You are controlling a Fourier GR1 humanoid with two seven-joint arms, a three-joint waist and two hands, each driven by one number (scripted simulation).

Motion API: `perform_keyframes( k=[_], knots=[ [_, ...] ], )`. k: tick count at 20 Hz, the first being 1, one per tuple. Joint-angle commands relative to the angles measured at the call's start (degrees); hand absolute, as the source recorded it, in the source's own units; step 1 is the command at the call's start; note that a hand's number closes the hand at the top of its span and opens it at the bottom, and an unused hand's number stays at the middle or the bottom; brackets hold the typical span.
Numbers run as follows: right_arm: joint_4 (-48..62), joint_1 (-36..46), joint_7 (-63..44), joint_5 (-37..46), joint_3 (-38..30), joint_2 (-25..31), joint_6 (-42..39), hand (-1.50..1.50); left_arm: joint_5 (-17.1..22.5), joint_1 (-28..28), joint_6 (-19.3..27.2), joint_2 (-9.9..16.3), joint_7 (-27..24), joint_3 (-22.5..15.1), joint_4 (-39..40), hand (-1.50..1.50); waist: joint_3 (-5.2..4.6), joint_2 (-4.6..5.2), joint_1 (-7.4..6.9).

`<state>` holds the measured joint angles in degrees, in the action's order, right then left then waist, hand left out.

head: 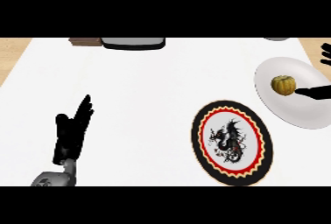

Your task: Pick the squash from the plate and place it in the plate

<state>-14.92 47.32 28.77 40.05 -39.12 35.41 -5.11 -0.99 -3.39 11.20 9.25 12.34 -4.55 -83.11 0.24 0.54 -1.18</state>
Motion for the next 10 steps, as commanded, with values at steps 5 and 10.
perform_keyframes(
  k=[5,10],
  knots=[
    [3.5,-3.3,5.7,-10.0,-8.2,7.2,-13.6,-1.50,-0.9,-1.0,1.2,-0.7,1.8,0.2,-0.5,0.00,-0.02,0.17,-0.13],
    [3.8,-7.6,11.0,-10.4,-7.0,5.5,-14.7,-1.50,-1.9,4.5,-0.1,-0.1,1.0,-1.7,-5.3,0.00,-0.02,0.03,-0.70]
  ],
)
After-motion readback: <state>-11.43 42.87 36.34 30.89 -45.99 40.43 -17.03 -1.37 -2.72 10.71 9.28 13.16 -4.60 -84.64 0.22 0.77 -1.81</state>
